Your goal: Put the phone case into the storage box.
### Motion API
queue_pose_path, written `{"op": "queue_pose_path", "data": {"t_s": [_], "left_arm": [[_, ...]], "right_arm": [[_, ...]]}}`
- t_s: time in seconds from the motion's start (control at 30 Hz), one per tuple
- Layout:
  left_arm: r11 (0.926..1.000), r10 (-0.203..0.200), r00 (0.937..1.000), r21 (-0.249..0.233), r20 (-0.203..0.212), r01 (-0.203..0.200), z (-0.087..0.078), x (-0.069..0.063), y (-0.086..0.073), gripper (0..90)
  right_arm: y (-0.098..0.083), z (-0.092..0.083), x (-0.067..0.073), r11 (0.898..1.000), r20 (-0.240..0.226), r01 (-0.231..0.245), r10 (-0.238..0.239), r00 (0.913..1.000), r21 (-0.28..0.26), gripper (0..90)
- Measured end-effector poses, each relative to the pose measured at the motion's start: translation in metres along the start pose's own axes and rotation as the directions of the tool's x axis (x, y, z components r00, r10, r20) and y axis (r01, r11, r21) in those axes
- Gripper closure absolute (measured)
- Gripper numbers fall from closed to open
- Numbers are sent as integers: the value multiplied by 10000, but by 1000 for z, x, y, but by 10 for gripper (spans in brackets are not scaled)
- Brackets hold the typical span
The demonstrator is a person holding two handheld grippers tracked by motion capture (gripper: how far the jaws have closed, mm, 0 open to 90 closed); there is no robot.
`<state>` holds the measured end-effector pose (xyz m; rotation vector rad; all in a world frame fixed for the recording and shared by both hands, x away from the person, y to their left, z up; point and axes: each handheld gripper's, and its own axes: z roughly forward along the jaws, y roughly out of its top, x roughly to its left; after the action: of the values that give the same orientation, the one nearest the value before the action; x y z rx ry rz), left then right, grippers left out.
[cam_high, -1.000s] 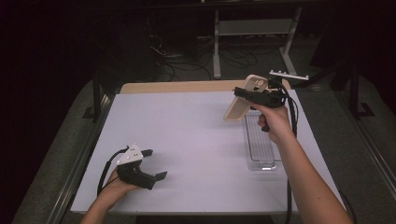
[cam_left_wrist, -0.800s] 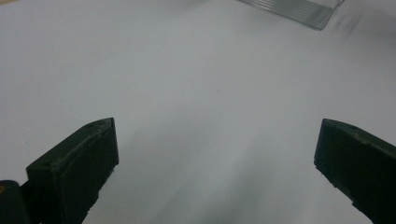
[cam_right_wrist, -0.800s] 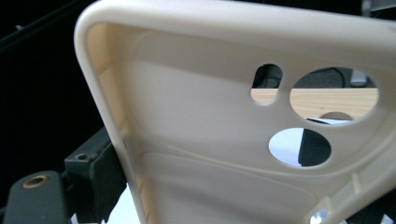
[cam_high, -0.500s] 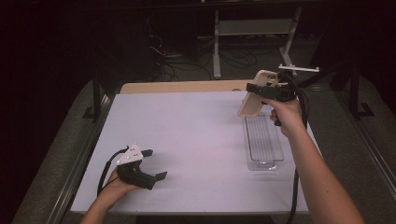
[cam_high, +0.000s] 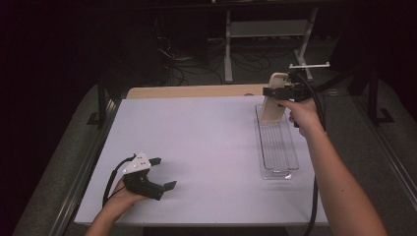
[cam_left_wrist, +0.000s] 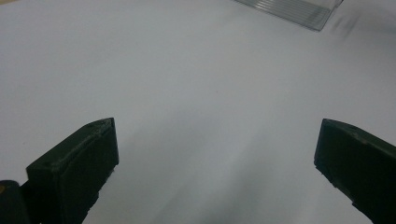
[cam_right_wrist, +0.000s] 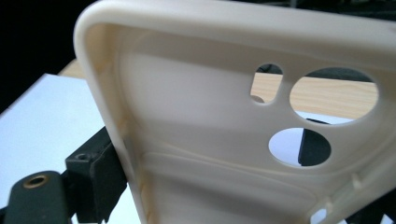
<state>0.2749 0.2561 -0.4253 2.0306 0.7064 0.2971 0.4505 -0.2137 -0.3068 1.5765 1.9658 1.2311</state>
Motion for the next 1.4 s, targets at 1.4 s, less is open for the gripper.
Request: {"op": "queue_pose_path", "data": {"t_s": [1.4], "left_arm": [[10000, 33, 9998, 81, 181, -35, 2, -4, 0, 0]], "right_arm": [[-2, 85, -10, 9688, 2267, -235, -342, 9734, 2467, 109]]}}
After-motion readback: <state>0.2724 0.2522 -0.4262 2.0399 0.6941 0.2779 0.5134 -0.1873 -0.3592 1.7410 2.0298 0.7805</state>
